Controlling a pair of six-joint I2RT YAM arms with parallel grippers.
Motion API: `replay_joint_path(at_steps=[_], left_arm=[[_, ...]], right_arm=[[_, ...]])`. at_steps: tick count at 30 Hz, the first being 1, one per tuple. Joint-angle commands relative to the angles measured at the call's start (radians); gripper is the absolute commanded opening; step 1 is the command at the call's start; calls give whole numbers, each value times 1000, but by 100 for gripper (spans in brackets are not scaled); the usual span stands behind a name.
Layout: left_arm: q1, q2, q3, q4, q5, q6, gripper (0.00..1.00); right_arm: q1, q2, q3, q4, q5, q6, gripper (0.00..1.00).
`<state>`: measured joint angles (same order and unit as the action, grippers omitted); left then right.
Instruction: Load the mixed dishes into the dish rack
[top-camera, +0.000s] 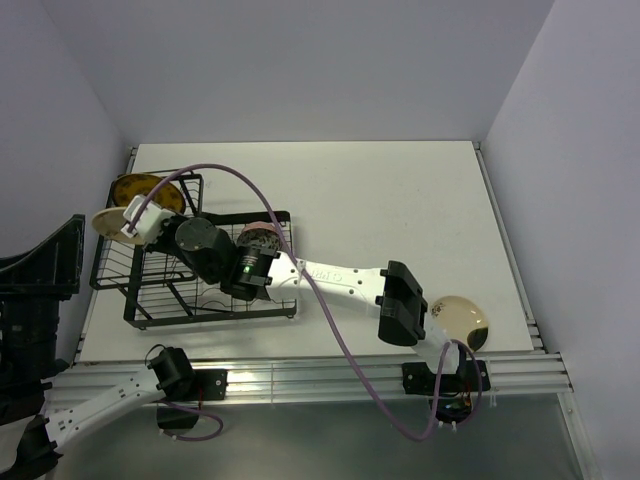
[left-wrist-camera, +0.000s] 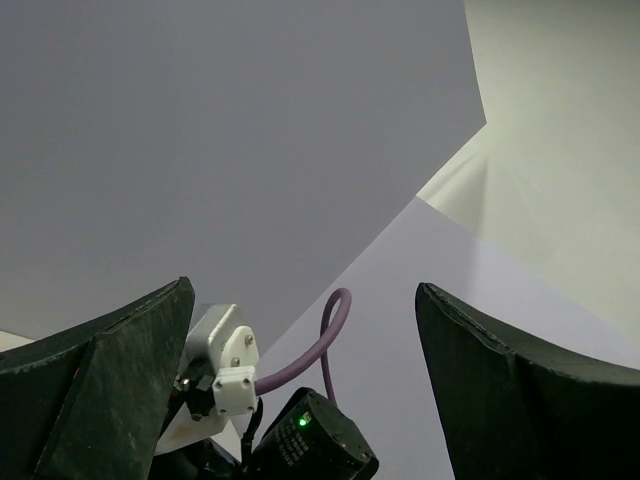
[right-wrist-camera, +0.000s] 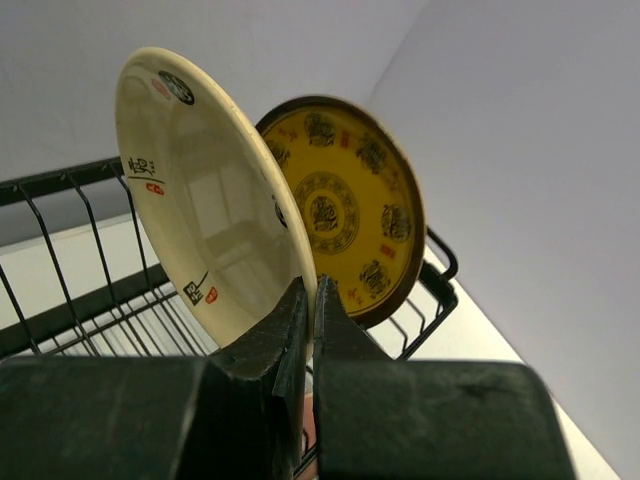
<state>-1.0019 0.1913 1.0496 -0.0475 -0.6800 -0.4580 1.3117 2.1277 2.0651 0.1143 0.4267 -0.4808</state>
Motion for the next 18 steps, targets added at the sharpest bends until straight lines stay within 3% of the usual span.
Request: replay_joint_path(at_steps=[1, 18], left_arm=[[-1, -12, 26, -23, -13, -19, 99], [-1, -13, 38, -48, -15, -42, 99]], right_arm=[[14, 6, 61, 31, 59, 34, 0], [15, -35, -45, 77, 63, 56, 0]])
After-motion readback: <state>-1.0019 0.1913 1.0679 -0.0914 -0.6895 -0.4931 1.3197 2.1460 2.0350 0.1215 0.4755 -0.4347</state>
